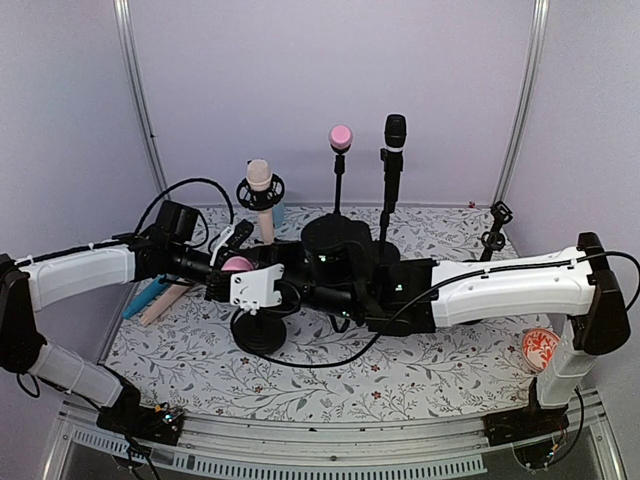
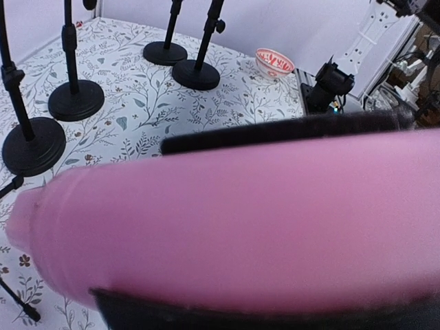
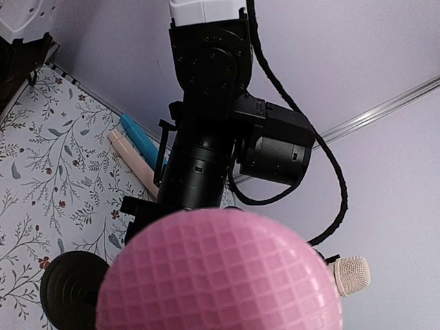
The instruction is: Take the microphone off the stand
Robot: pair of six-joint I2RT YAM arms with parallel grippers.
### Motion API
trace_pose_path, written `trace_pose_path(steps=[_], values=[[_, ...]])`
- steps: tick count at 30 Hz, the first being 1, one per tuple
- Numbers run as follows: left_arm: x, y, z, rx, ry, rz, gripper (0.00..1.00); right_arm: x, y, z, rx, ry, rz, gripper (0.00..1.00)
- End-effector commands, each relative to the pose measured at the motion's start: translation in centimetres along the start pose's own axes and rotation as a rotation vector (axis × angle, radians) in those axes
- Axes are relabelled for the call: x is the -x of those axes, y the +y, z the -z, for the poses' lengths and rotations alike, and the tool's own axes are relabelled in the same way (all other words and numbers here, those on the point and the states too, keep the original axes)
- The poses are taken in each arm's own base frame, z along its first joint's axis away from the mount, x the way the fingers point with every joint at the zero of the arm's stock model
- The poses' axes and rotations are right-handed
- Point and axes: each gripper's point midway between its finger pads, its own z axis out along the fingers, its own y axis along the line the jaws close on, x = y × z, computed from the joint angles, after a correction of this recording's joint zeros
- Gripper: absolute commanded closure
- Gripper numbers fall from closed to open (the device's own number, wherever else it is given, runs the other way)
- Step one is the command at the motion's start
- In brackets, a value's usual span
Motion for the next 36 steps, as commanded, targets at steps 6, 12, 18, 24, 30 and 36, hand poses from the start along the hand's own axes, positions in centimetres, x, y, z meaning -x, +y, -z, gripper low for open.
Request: trace_pose_path(steps=[6, 12, 18, 24, 30, 36], values=[[-5.0, 8.3, 0.9, 0.392, 0.139, 0.13, 1.0, 19.9, -7.7, 12.9, -0.144, -0.603, -0.111, 0.92], [-5.8, 8.8, 0.6, 0.405, 0.156, 0.138, 1.0, 21.8, -7.4, 14.2, -0.139, -0.625, -0.089, 0.93], [-4.5, 7.5, 0.5, 0.353, 0.119, 0.092, 1.0, 21.6, -7.4, 14.1, -0.143, -0.586, -0.095, 0.93], [-2.4, 3.1, 0.3, 0.203, 0.081, 0.002, 0.63, 18.6, -8.4, 12.1, -0.197, -0.459, -0.161, 0.93], [-2.9, 0.7, 1.8, 0.174, 0.117, -0.047, 0.02, 14.9, -10.1, 10.3, -0.209, -0.387, -0.378, 0.93], [-2.3, -1.2, 4.7, 0.208, 0.143, -0.091, 0.01, 10.9, -10.1, 7.3, -0.165, -0.318, -0.602, 0.93]])
